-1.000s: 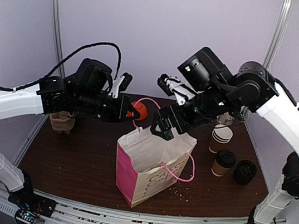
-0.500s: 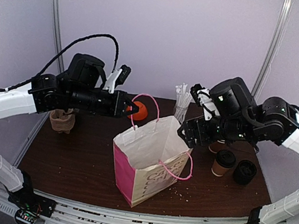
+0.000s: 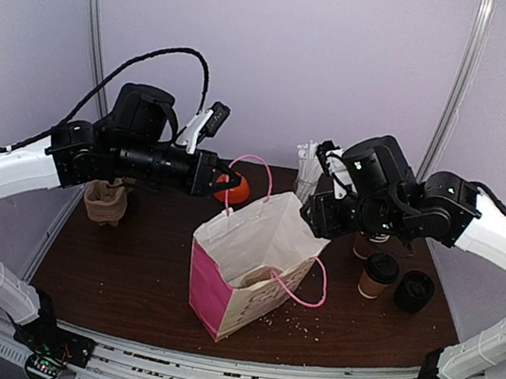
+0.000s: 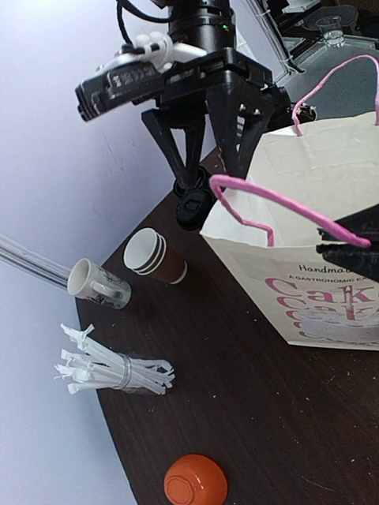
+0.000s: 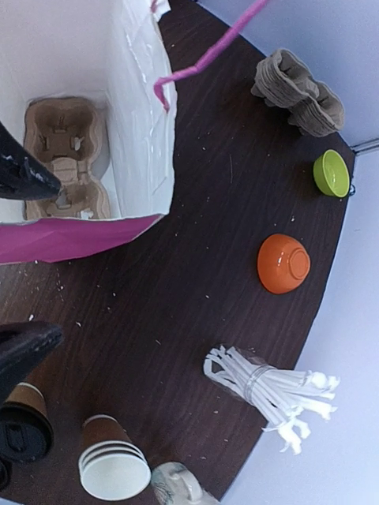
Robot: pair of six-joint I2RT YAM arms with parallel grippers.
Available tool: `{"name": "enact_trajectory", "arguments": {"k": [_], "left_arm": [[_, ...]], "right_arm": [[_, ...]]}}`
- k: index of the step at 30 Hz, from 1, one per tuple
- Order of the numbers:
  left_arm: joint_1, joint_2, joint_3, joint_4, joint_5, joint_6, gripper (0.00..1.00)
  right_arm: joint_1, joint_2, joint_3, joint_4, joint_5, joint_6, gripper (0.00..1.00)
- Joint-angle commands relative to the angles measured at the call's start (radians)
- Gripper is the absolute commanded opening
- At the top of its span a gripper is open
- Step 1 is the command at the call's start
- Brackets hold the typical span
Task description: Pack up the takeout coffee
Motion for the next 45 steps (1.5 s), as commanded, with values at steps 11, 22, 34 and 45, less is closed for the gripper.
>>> {"name": "enact_trajectory", "arguments": {"k": [11, 22, 34, 45], "left_arm": [[-0.002, 0.036, 0.092, 0.050, 0.090, 0.158, 0.00], [-0.006, 0.018, 0.043, 0.062, 0.124, 0.329, 0.00], [-0.093, -0.037, -0.111, 0.116, 0.163, 0.340, 0.00], [-0.153, -0.100, -0.211, 0.131, 0.133, 0.346, 0.00]], "right_arm": [[-0.010, 0.008, -0.085, 0.048, -0.123, -0.039, 0.28], [0.097, -0.052, -0.257, 0.211, 0.038, -0.048, 0.00], [0.227, -0.221, -0.596, 0.602, 0.330, -0.091, 0.00], [0.324, -0.169, -0.633, 0.695, 0.472, -0.181, 0.00]]}}
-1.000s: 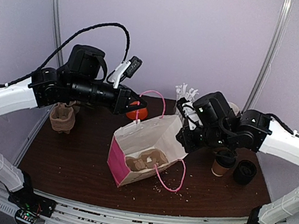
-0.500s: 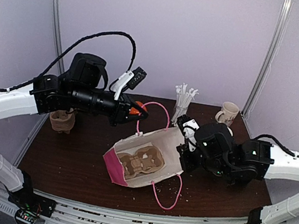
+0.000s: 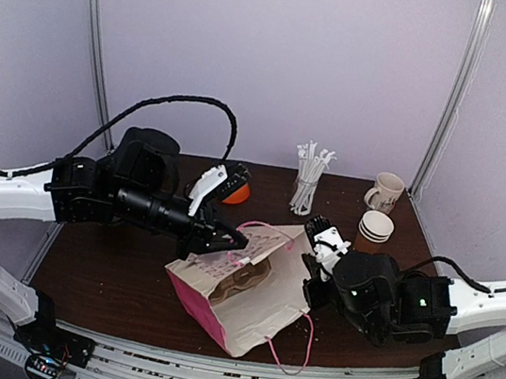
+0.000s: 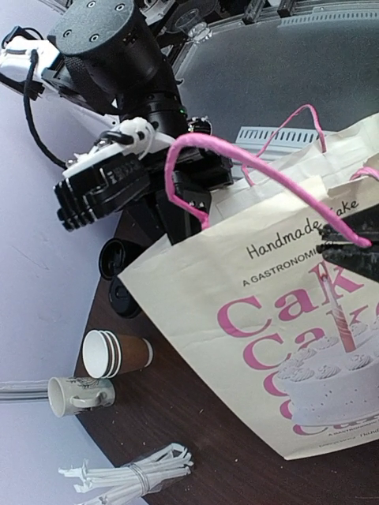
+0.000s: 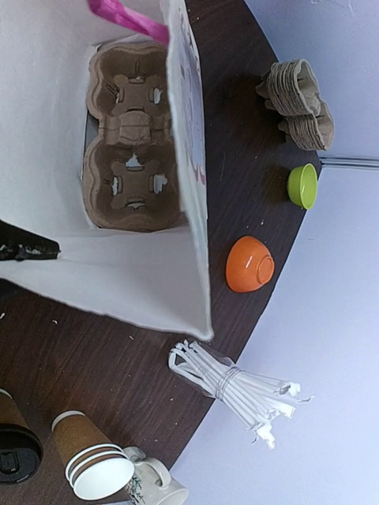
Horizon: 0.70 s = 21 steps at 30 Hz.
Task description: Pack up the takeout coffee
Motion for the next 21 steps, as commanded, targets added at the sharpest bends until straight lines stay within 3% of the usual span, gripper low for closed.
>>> {"name": "enact_trajectory", "arguments": {"k": [1, 11, 21], "left_arm": [[-0.006, -0.052, -0.022, 0.049, -0.021, 0.015, 0.00], [-0.006, -0.080, -0.015, 0.056, -0.080, -0.004, 0.00], [-0.006, -0.088, -0.040, 0.157, -0.078, -0.095, 0.00]], "right_arm": [[0.028, 0.021, 0.012, 0.053, 0.081, -0.046, 0.00], [0.042, 0.025, 0.058, 0.000, 0.076, -0.047, 0.00], [0.041, 0.015, 0.193, -0.218, 0.016, 0.017, 0.00]]}}
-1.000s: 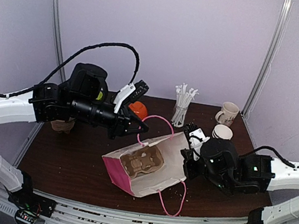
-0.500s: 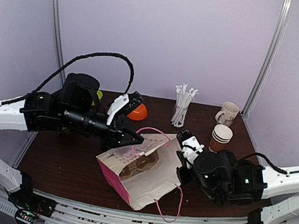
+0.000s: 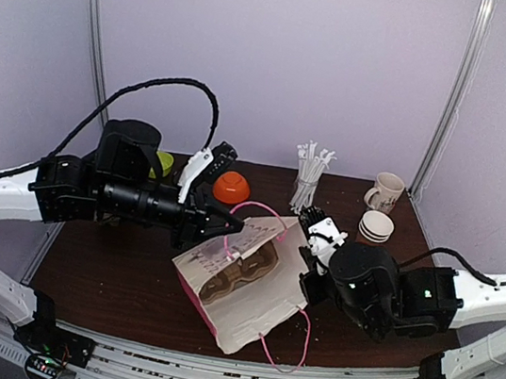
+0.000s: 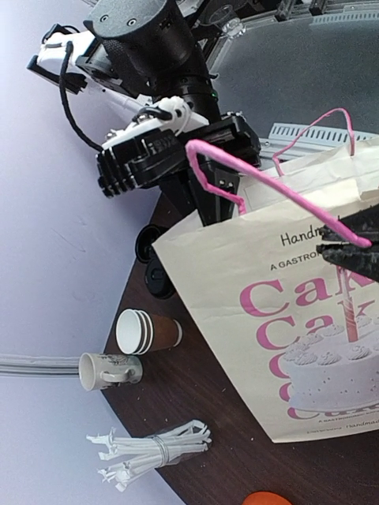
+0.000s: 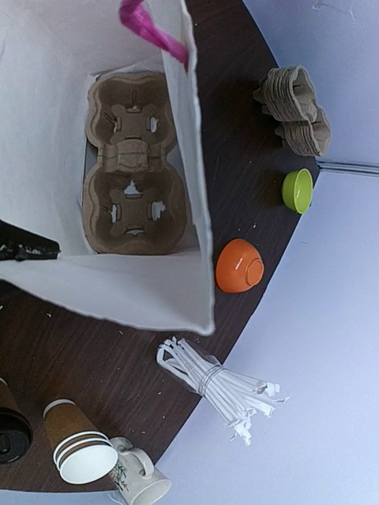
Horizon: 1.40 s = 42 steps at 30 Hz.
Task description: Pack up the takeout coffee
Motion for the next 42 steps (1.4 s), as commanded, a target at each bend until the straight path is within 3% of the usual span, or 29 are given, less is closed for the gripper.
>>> {"name": "enact_trajectory", "arguments": {"k": [1, 12, 19, 30, 34, 36, 39, 42], "left_arm": [[0.000, -0.022, -0.023, 0.115, -0.007, -0.059, 0.00], [0.000, -0.044, -0.009, 0.208, 0.001, -0.190, 0.00], [0.020, -0.027, 0.002, 0.238, -0.007, -0.325, 0.00], [0.156, -0.020, -0.093, 0.310, 0.026, -0.579, 0.00], [0.205, 0.005, -0.148, 0.344, 0.070, -0.682, 0.00], [0.220, 0.011, -0.161, 0.332, 0.074, -0.705, 0.00], [0.233, 0.022, -0.152, 0.297, 0.082, -0.702, 0.00], [0.246, 0.027, -0.129, 0.251, 0.079, -0.682, 0.00]], "right_arm": [[0.004, -0.011, 0.094, -0.151, -0.024, 0.046, 0.00], [-0.008, 0.040, 0.257, -0.361, -0.113, 0.123, 0.00], [-0.083, 0.092, 0.377, -0.468, -0.258, 0.172, 0.00], [-0.177, 0.311, 0.753, -0.777, -0.395, 0.187, 0.00], [-0.221, 0.367, 0.748, -0.778, -0.448, 0.187, 0.00], [-0.251, 0.379, 0.725, -0.757, -0.476, 0.187, 0.08], [-0.275, 0.382, 0.720, -0.745, -0.497, 0.185, 0.44], [-0.283, 0.376, 0.744, -0.748, -0.510, 0.190, 0.64]]}}
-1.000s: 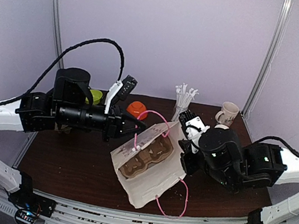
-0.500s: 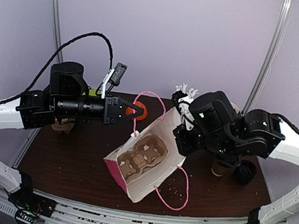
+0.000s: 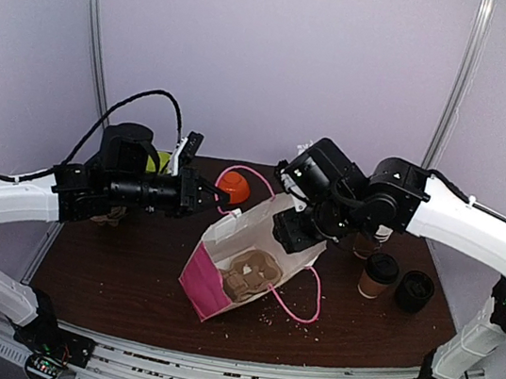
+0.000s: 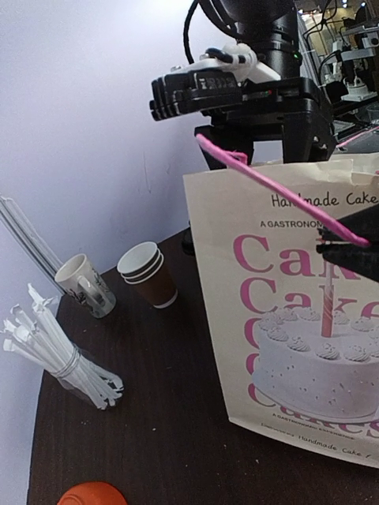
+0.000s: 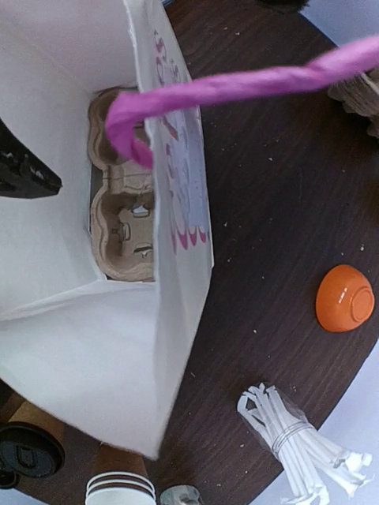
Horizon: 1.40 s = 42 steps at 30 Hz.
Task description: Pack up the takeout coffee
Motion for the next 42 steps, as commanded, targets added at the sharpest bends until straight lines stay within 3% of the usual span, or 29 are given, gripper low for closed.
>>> {"name": "enact_trajectory", "arguments": {"k": [1, 7, 13, 18, 22, 29, 31, 36, 42], "left_arm": [[0.020, 0.004, 0.034, -0.018, 0.024, -0.004, 0.00], [0.071, 0.045, 0.120, -0.128, 0.023, 0.040, 0.00], [0.139, 0.082, 0.131, -0.167, 0.035, 0.021, 0.00], [0.174, 0.074, 0.121, -0.181, 0.033, 0.021, 0.00], [0.195, 0.056, 0.141, -0.225, 0.030, 0.056, 0.13], [0.203, 0.041, 0.250, -0.374, 0.015, 0.169, 0.58], [0.203, 0.039, 0.280, -0.431, 0.006, 0.206, 0.66], [0.203, 0.020, 0.331, -0.546, -0.028, 0.287, 0.77], [0.202, 0.017, 0.375, -0.710, -0.131, 0.398, 0.81]], "right_arm": [[-0.014, -0.027, 0.031, -0.017, -0.044, 0.008, 0.68], [-0.041, -0.057, 0.105, -0.040, -0.042, 0.021, 0.85], [-0.079, -0.097, 0.157, -0.023, 0.056, 0.037, 0.89], [-0.098, -0.195, 0.037, 0.093, 0.117, 0.072, 0.89], [-0.116, -0.258, -0.068, 0.188, 0.119, 0.106, 0.89], [-0.125, -0.272, -0.133, 0.230, 0.100, 0.127, 0.89], [-0.128, -0.270, -0.136, 0.230, 0.096, 0.127, 0.89], [-0.128, -0.272, -0.150, 0.239, 0.091, 0.130, 0.89], [-0.128, -0.271, -0.168, 0.247, 0.084, 0.135, 0.90]]}}
